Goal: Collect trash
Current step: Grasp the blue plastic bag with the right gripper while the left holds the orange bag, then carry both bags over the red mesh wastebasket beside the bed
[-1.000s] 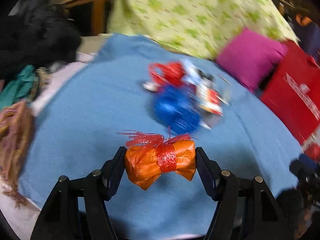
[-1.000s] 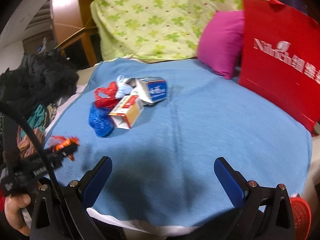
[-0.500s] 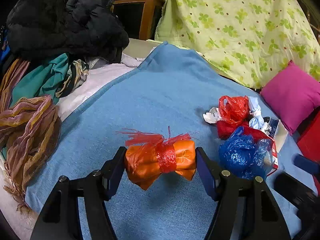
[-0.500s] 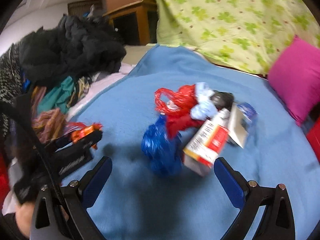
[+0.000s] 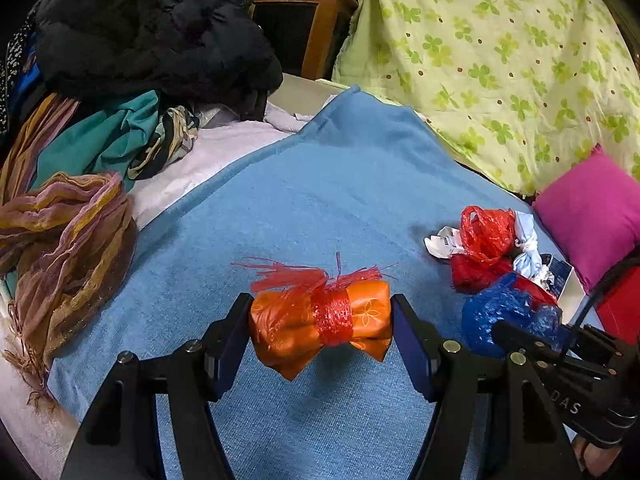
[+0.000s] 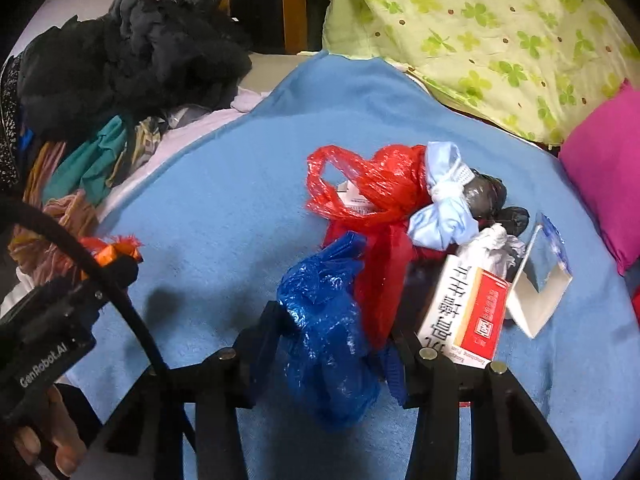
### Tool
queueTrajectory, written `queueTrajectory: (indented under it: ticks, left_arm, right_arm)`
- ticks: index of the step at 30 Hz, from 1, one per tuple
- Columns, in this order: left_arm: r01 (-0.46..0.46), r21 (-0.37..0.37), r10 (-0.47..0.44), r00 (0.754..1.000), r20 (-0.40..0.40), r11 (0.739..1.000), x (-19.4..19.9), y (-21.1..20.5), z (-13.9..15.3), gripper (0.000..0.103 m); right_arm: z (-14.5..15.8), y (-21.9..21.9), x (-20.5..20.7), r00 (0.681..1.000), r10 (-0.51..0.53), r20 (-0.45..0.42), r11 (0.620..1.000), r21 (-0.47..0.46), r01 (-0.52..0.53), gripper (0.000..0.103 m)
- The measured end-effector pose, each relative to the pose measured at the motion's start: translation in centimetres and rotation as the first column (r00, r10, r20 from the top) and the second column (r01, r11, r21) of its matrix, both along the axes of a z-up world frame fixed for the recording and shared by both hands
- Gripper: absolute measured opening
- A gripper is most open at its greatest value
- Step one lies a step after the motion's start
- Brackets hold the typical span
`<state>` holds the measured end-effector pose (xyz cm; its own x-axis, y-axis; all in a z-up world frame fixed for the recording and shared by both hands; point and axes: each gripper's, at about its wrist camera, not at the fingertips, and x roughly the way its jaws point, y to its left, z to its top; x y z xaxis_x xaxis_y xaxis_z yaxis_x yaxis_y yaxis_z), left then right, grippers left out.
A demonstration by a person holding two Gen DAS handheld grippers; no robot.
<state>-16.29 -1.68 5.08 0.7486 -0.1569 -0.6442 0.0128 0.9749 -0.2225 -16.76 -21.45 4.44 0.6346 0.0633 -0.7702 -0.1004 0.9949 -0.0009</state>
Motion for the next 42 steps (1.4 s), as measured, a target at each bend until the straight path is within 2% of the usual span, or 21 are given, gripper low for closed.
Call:
queueTrajectory:
  ticks: [5, 9, 13, 18, 22, 29, 34, 42]
  left_arm:
    - [-0.008, 0.003, 0.008, 1.000, 0.002, 1.000, -0.1, 0.0, 0.0, 0.070]
    - [0.001, 0.026, -0.001, 1.000, 0.011, 1.000, -0.3, -0.5, 0.0, 0.070]
    - [0.009, 0.042, -0.009, 1.000, 0.017, 0.999, -0.5, -0.8, 0.1, 0.070]
    - [0.025, 0.067, -0.026, 0.999, 0.027, 0.997, -0.8, -1.3, 0.1, 0.070]
    - [0.052, 0.107, -0.057, 0.998, 0.039, 0.993, -1.3, -2.2, 0.2, 0.070]
    - [0.153, 0.186, -0.156, 0.988, 0.005, 0.971, -3.1, -5.0, 0.3, 0.070]
    - [0.220, 0.189, -0.221, 0.975, -0.015, 0.957, -5.1, -7.1, 1.3, 0.070]
    - [0.323, 0.206, -0.332, 0.943, 0.011, 0.924, -8.9, -11.4, 4.4, 0.070]
  right_arm:
    - [1.6, -1.5, -2.0, 0.998, -0.035, 0.052, 0.997, 0.071, 0.031, 0.048]
    - [4.7, -2.7, -4.2, 0.988, -0.072, 0.136, 0.989, 0.139, 0.053, 0.048]
    - [7.9, -4.7, -6.6, 0.967, -0.136, 0.215, 0.974, 0.207, 0.091, 0.047]
    - [9.7, -7.9, -10.0, 0.941, -0.221, 0.256, 0.957, 0.244, 0.158, 0.047]
    - [9.2, -11.1, -13.3, 0.924, -0.299, 0.239, 0.934, 0.271, 0.232, 0.047]
    - [6.9, -15.7, -19.0, 0.886, -0.422, 0.195, 0.874, 0.348, 0.340, 0.047]
    - [6.1, -18.5, -22.5, 0.852, -0.491, 0.179, 0.835, 0.377, 0.402, 0.047]
    - [6.2, -21.3, -27.5, 0.795, -0.580, 0.180, 0.791, 0.359, 0.496, 0.047]
